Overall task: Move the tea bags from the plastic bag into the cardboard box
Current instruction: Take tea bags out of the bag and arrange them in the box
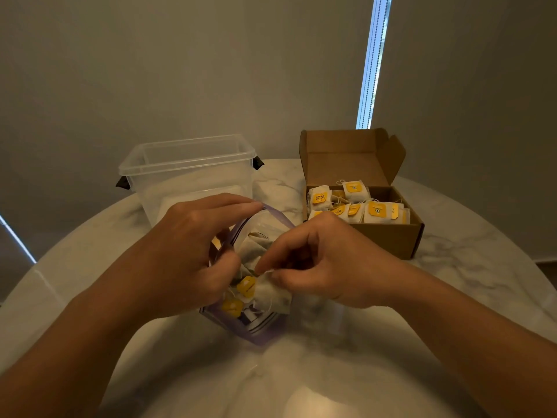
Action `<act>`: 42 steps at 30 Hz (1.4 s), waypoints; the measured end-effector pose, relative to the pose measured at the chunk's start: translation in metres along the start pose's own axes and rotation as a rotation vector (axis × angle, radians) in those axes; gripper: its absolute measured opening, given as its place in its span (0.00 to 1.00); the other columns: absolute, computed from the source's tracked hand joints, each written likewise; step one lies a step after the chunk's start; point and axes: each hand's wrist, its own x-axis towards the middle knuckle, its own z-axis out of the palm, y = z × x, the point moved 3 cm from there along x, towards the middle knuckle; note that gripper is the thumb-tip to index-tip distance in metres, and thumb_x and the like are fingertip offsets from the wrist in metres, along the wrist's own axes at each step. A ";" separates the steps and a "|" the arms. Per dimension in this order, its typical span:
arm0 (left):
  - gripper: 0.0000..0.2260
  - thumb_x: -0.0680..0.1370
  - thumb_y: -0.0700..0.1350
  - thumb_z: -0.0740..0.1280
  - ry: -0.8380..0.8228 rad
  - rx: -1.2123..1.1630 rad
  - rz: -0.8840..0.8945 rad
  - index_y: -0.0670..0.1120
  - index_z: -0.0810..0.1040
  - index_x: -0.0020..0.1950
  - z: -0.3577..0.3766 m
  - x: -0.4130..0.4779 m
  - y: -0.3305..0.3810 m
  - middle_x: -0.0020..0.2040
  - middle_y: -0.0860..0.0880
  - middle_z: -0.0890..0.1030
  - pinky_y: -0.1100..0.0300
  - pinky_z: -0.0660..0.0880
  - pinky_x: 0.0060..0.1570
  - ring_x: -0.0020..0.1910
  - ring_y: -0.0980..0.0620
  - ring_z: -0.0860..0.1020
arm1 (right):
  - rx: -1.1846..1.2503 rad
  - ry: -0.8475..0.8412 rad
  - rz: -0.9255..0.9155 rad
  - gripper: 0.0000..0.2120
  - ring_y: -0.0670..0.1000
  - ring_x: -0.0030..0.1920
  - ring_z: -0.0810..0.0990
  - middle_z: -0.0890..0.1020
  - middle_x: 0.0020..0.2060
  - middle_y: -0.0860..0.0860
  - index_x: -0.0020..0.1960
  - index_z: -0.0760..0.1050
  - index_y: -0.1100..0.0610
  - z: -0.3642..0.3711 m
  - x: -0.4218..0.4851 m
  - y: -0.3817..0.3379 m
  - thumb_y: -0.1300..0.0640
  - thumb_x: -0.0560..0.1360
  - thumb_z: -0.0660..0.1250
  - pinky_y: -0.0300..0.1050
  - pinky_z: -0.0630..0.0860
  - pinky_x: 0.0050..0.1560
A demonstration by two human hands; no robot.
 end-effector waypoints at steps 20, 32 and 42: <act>0.23 0.72 0.53 0.58 0.026 -0.077 0.063 0.55 0.74 0.68 0.002 0.000 -0.006 0.60 0.63 0.77 0.70 0.77 0.32 0.48 0.62 0.78 | -0.166 0.604 -0.110 0.05 0.49 0.45 0.84 0.84 0.45 0.49 0.50 0.80 0.53 -0.163 -0.007 -0.027 0.60 0.75 0.69 0.38 0.81 0.41; 0.24 0.72 0.53 0.57 0.031 -0.066 0.060 0.53 0.75 0.67 0.004 0.000 -0.008 0.59 0.61 0.78 0.73 0.75 0.31 0.49 0.63 0.78 | -0.529 0.485 0.018 0.07 0.39 0.43 0.79 0.77 0.40 0.39 0.50 0.80 0.51 -0.136 0.042 0.017 0.62 0.75 0.70 0.26 0.75 0.38; 0.23 0.73 0.51 0.59 0.025 -0.075 0.094 0.56 0.73 0.68 0.002 0.002 -0.006 0.61 0.65 0.75 0.73 0.76 0.33 0.47 0.63 0.78 | -0.566 0.340 0.250 0.09 0.44 0.46 0.81 0.84 0.47 0.48 0.54 0.83 0.54 -0.112 0.058 0.087 0.59 0.74 0.73 0.44 0.81 0.49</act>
